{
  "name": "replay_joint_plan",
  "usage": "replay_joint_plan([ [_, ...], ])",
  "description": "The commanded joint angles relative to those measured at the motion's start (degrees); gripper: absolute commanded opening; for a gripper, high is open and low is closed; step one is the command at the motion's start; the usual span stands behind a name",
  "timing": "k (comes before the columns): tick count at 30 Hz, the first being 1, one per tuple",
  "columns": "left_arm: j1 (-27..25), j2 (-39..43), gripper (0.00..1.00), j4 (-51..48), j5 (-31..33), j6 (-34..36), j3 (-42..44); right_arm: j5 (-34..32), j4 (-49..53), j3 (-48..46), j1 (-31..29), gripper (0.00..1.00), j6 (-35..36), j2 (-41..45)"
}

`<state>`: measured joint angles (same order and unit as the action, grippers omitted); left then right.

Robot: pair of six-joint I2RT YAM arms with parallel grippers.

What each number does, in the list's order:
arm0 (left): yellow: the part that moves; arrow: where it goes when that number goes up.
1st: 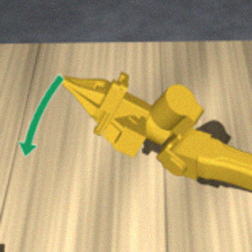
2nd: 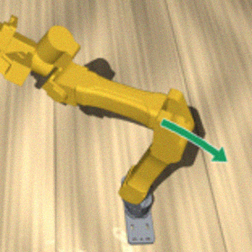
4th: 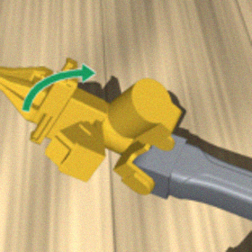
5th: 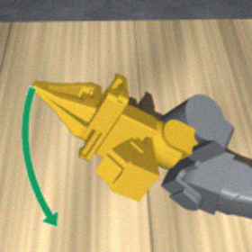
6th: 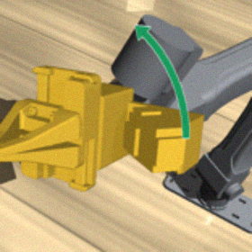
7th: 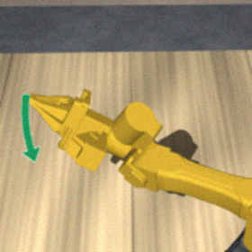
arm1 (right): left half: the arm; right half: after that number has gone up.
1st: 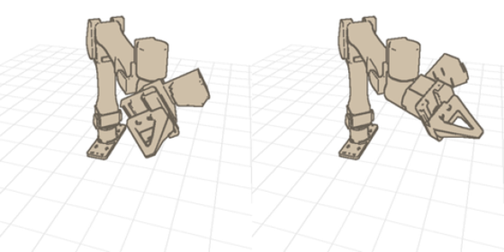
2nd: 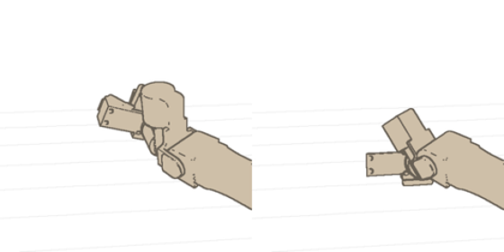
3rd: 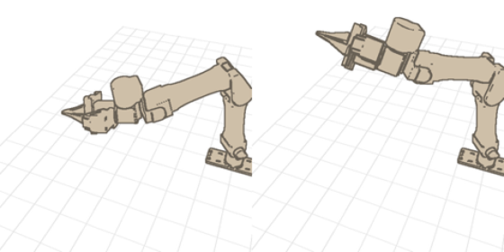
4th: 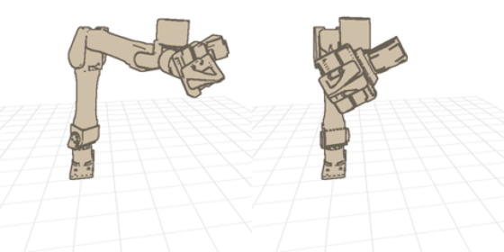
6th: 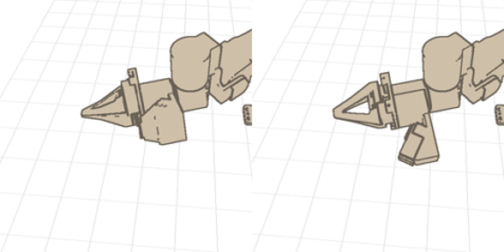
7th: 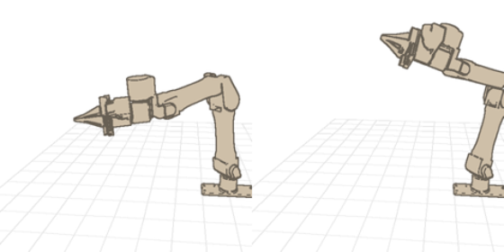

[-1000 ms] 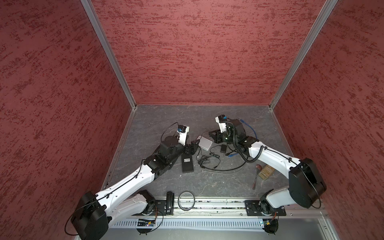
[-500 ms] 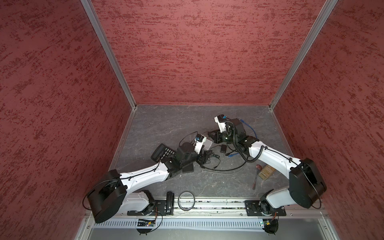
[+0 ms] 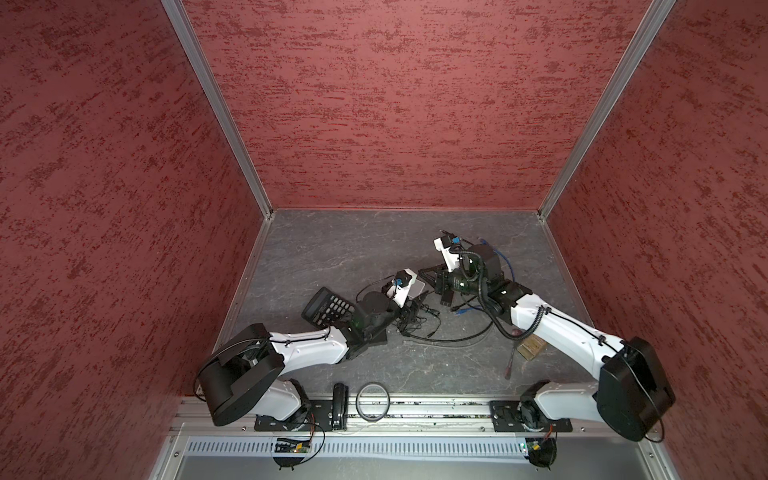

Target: Insert the plug into the switch port

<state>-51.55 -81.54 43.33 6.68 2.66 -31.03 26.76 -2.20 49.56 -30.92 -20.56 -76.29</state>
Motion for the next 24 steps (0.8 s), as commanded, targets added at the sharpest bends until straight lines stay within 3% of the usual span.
replay_joint_plan([
  [1,-0.4,-1.3,0.58,5.6,2.0,3.6,0.2,-1.1,-1.0,-0.3,0.2,0.12,0.5,0.8],
  [8,0.7,3.1,0.55,5.3,4.1,-0.7,4.9,-10.8,11.1,4.8,0.2,0.21,11.1,-3.6],
  [14,1.0,10.6,0.55,-3.1,9.3,-5.8,8.5,-9.3,16.1,7.6,0.2,0.27,22.4,-9.6],
  [24,1.6,22.6,0.56,-7.0,13.2,-10.2,16.3,-13.6,25.4,13.4,-4.2,0.27,30.0,-19.6],
])
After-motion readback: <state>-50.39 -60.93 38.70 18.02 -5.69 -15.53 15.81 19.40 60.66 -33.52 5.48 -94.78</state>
